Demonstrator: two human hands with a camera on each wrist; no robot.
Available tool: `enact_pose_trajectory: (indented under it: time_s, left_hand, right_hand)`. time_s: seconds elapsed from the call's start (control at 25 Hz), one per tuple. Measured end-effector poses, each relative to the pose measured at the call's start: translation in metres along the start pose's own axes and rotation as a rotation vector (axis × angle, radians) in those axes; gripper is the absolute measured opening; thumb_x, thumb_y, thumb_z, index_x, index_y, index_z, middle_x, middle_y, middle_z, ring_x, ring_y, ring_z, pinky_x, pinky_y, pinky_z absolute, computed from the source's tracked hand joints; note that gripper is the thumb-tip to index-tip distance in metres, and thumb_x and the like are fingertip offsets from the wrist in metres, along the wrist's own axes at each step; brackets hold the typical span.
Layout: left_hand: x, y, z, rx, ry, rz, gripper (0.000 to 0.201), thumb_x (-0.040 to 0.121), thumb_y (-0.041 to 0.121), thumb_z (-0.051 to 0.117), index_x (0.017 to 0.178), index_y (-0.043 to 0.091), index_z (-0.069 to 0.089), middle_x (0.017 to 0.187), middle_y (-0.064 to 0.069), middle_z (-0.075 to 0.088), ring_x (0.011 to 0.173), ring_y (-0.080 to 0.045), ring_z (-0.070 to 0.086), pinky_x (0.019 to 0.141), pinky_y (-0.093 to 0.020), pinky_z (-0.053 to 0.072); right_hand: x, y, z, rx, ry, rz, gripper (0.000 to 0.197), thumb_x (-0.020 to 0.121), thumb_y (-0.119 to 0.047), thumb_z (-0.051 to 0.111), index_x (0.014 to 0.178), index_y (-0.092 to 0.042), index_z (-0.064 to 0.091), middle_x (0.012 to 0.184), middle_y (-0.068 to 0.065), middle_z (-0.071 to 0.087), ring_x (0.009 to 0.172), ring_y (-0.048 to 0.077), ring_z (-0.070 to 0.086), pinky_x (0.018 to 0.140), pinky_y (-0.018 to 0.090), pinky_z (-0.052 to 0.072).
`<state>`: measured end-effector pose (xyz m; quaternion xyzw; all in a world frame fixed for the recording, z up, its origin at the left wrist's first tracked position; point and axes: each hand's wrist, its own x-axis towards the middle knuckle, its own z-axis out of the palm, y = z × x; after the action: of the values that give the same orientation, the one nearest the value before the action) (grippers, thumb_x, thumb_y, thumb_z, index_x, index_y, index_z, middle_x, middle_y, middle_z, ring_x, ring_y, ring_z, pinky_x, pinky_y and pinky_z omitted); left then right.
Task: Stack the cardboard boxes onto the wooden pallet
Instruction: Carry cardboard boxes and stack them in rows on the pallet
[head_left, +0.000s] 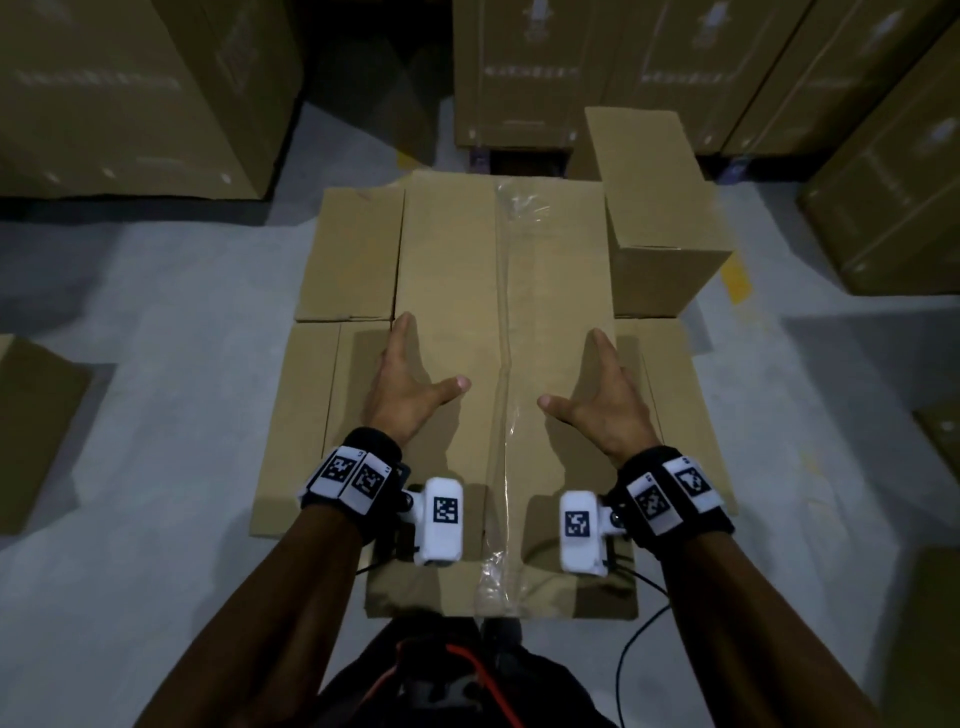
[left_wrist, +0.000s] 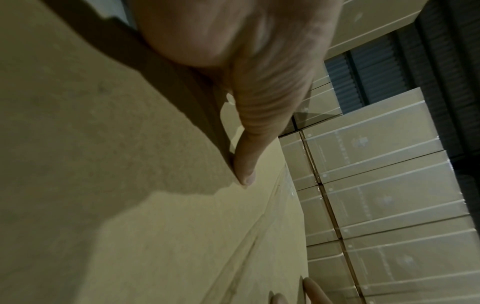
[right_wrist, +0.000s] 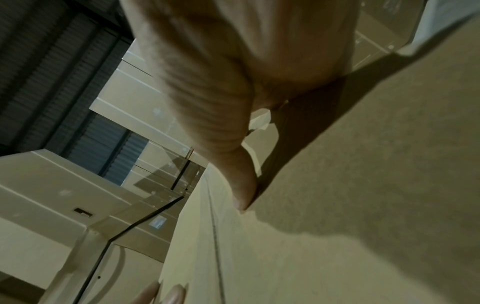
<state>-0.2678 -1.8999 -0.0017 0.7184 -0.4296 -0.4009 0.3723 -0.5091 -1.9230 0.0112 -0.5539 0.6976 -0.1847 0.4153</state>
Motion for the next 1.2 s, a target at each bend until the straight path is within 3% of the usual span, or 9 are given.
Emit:
enact_pose_trajectory:
  time_s: [0.2,0.36,0.56,0.76,1.2]
  left_hand:
    - [0.038,0.003,0.002,0.014,-0.068,-0.032,0.109,0.077,0.027,0.085,0.157,0.034,0.012,0.163,0.002,0.019,0.147,-0.021,0.023,0.116,-0.04,0.028]
    - [0.069,0.01,0.001,0.121,-0.14,-0.063,0.11,0.078,0.033,0.083,0.157,0.035,0.006,0.163,-0.006,0.021,0.145,-0.029,0.029,0.113,-0.047,0.034]
    - [0.104,0.023,0.005,0.196,-0.195,-0.087,0.111,0.079,0.038,0.082,0.158,0.034,0.003,0.16,-0.009,0.026,0.141,-0.032,0.035,0.108,-0.041,0.036]
    - [0.138,0.031,0.023,0.28,-0.197,-0.142,0.112,0.075,0.038,0.085,0.156,0.034,0.008,0.156,-0.015,0.031,0.137,-0.036,0.039,0.108,-0.043,0.04]
    - [0.25,0.042,0.109,0.293,-0.165,-0.214,0.113,0.072,0.035,0.087,0.156,0.033,0.011,0.154,-0.014,0.035,0.136,-0.035,0.041,0.106,-0.042,0.041]
  right_hand:
    - [0.033,-0.011,0.004,-0.021,0.019,0.031,0.11,0.075,-0.04,0.085,0.156,-0.044,0.011,0.161,0.006,0.023,0.144,0.033,0.031,0.112,0.046,0.035]
    - [0.056,-0.023,0.005,-0.044,0.019,0.074,0.11,0.075,-0.041,0.086,0.156,-0.045,0.01,0.16,0.01,0.024,0.141,0.035,0.034,0.11,0.044,0.037]
    - [0.087,-0.032,0.0,-0.052,0.013,0.096,0.109,0.076,-0.038,0.085,0.156,-0.043,0.011,0.16,0.01,0.024,0.142,0.036,0.033,0.109,0.043,0.036]
    - [0.125,-0.023,-0.001,-0.039,0.0,0.097,0.11,0.076,-0.036,0.086,0.157,-0.039,0.013,0.159,0.008,0.027,0.141,0.034,0.034,0.108,0.042,0.037]
    - [0.276,0.024,-0.023,0.081,-0.113,0.097,0.113,0.073,-0.035,0.088,0.157,-0.039,0.013,0.159,0.006,0.028,0.141,0.032,0.034,0.114,0.045,0.037]
